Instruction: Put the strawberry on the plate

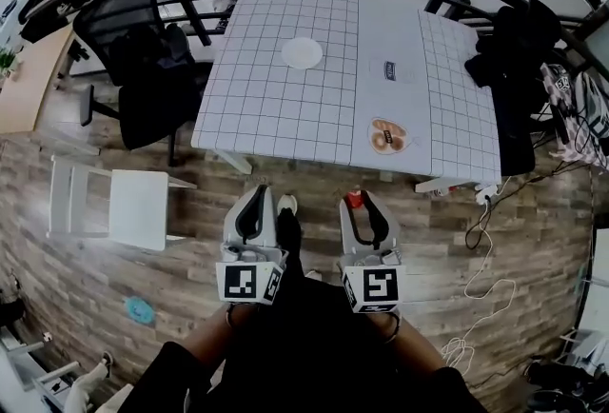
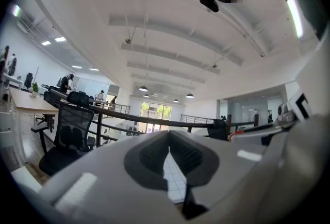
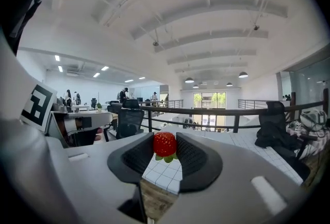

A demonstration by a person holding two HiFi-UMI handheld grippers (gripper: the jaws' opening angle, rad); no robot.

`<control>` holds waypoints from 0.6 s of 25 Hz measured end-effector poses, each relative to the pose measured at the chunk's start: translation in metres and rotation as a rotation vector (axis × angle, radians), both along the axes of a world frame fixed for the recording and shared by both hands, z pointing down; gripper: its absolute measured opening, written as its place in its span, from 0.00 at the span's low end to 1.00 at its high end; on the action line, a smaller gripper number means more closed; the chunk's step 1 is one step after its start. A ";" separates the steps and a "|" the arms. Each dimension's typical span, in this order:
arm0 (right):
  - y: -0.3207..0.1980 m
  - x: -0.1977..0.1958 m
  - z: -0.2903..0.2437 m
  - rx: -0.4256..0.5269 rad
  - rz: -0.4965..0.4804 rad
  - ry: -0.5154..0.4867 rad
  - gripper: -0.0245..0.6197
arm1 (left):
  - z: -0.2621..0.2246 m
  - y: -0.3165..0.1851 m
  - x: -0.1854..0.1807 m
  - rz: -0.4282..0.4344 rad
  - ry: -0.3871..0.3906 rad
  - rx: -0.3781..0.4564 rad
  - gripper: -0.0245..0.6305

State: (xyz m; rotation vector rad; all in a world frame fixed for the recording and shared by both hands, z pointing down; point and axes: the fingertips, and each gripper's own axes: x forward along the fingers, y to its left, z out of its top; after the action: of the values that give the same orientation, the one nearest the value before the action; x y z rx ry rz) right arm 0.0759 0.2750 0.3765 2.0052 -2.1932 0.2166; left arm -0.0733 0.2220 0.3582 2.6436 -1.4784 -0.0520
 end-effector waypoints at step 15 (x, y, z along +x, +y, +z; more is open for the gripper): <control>-0.174 0.002 0.001 -0.088 -0.054 0.015 0.24 | 0.006 -0.161 0.000 -0.022 0.009 -0.043 0.05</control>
State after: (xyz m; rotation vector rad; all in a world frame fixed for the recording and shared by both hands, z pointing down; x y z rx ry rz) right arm 0.0776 0.1009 0.3775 1.8928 -2.1853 0.2852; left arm -0.0730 0.0606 0.3637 2.5907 -1.4883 -0.0333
